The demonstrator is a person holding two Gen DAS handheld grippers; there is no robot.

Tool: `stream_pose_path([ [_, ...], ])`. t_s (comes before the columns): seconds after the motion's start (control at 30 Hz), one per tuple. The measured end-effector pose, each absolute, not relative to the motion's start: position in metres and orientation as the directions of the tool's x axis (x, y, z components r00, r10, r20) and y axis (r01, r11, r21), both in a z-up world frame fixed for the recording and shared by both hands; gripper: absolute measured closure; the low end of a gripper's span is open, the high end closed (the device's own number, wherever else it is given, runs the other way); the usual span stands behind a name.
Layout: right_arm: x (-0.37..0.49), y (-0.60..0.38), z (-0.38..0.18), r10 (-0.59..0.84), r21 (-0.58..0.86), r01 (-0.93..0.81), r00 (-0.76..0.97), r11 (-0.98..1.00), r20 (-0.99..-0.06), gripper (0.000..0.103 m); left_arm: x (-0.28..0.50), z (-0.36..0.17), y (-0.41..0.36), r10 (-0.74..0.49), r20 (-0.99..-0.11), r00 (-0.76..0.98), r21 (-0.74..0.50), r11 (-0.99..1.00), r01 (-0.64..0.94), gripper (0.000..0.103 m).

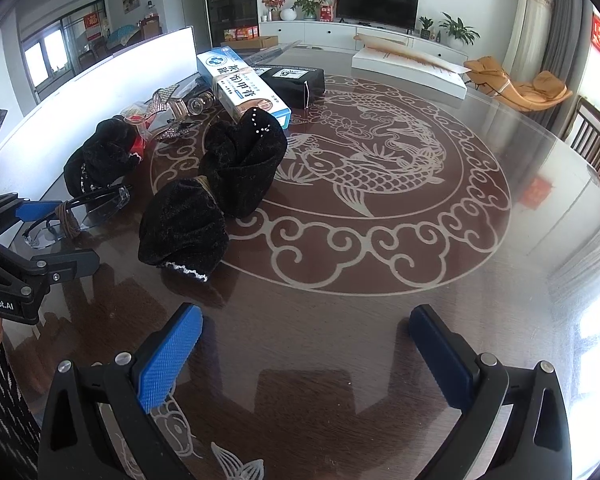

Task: Organize objects
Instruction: 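Grasp the rimless eyeglasses with the left tool while the right tool grasps a black velvet item, then carry both items into the white box and open both tools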

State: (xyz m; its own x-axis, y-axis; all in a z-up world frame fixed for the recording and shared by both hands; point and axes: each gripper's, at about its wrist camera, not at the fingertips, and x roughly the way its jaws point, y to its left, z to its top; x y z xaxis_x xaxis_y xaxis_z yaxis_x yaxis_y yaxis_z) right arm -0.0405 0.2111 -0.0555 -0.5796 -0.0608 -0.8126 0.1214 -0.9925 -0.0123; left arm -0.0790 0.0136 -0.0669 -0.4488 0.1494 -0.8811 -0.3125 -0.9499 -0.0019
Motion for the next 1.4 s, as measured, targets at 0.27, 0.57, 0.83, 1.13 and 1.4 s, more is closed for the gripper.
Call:
stream_pose_path([
  [0.27, -0.041, 0.211, -0.056, -0.061, -0.012, 0.122, -0.580, -0.993, -0.813, 0.000, -0.063, -0.064, 0.017, 0.087, -0.886, -0.455, 0.005, -0.980, -0.196, 0.012],
  [0.57, -0.053, 0.212, -0.053, -0.078, -0.001, 0.156, -0.503, -0.988, -0.861, 0.000, -0.033, -0.050, 0.015, 0.148, -0.863, -0.483, -0.051, -0.977, -0.207, 0.079],
  [0.83, -0.117, 0.217, -0.026, -0.309, 0.318, 0.040, -0.384, -0.947, -0.870, 0.000, -0.029, -0.036, 0.001, 0.209, -0.806, -0.554, -0.145, -0.977, -0.158, 0.095],
  [1.13, -0.127, 0.175, -0.034, -0.200, 0.167, 0.114, -0.417, -0.979, -0.887, 0.074, -0.009, -0.011, -0.024, 0.306, -0.696, -0.649, -0.271, -0.950, -0.156, 0.096],
  [1.4, -0.089, 0.192, 0.010, -0.239, 0.172, 0.175, -0.513, -0.969, -0.825, 0.074, 0.012, 0.016, -0.057, 0.341, -0.585, -0.736, -0.381, -0.917, -0.122, 0.096],
])
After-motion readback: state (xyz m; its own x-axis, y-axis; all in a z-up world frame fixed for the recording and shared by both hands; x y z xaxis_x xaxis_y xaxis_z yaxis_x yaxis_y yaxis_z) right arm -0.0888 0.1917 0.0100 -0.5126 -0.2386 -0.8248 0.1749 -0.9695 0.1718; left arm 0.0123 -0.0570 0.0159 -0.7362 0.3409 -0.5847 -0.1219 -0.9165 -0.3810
